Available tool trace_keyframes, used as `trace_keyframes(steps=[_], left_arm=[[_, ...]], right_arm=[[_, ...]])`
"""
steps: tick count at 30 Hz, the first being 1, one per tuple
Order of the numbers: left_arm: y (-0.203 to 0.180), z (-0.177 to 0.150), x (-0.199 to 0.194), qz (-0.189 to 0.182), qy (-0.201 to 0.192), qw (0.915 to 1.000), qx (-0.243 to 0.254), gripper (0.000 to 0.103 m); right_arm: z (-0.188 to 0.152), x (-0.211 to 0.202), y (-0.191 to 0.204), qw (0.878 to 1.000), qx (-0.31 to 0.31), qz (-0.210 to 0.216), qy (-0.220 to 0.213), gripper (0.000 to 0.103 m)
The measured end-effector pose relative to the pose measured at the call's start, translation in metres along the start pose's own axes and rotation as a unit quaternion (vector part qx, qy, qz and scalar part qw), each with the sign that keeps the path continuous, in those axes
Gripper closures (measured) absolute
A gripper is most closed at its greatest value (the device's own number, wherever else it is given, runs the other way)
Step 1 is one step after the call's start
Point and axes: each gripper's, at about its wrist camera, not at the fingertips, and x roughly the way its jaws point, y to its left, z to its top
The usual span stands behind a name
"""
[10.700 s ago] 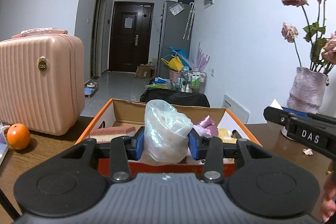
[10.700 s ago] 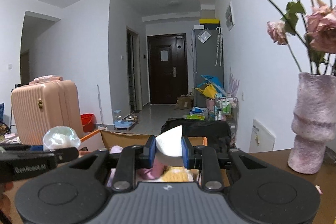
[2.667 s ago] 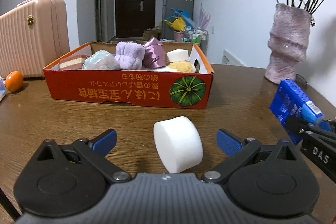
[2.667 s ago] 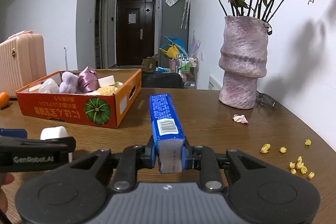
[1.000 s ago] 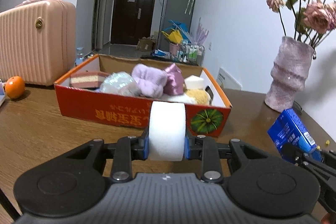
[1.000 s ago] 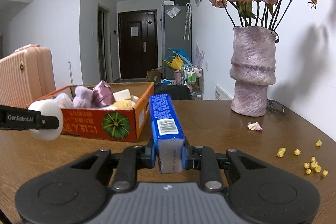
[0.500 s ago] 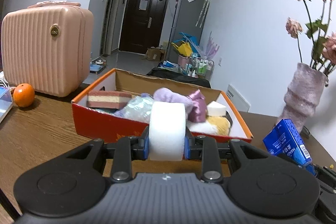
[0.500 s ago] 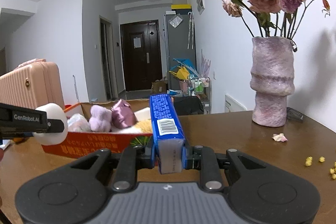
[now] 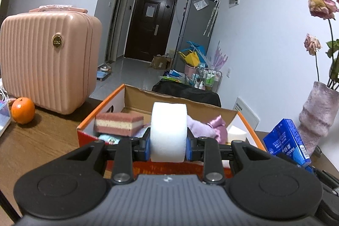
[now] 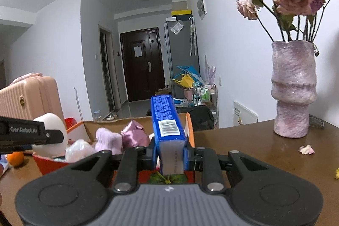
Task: Organize soft objects
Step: 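Carry the roll with the left gripper while the right gripper carries the carton to the box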
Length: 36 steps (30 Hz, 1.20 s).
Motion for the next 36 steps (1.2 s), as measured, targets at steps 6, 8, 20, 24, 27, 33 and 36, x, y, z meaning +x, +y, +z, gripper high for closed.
trace_keyframes(steps=[6,8,20,24,27,33,36], left_arm=[[0.005,0.011,0.022,0.007,-0.007,0.9999,-0.003,0.074],[0.005,0.013,0.030,0.011,-0.008,0.9999,-0.001,0.074],[0.004,0.025,0.073,0.023,-0.020,0.9994,0.018,0.074],[0.004,0.024,0.084,0.026,-0.019,0.9993,0.021,0.074],[0.004,0.023,0.090,0.029,-0.017,0.9992,0.021,0.074],[0.007,0.026,0.105,0.035,-0.014,0.9990,0.023,0.074],[0.009,0.025,0.109,0.036,-0.009,0.9991,0.022,0.074]], right_arm=[[0.007,0.029,0.007,1.000,0.008,0.003,-0.004,0.081],[0.009,0.038,0.009,1.000,0.007,0.004,-0.005,0.081],[0.020,0.088,0.018,1.000,0.003,0.012,-0.004,0.081],[0.021,0.100,0.021,1.000,-0.002,0.015,-0.003,0.081],[0.022,0.107,0.021,1.000,0.001,0.021,-0.001,0.081],[0.024,0.120,0.022,1.000,-0.002,0.024,0.003,0.081],[0.024,0.126,0.021,1.000,0.000,0.025,0.010,0.081]])
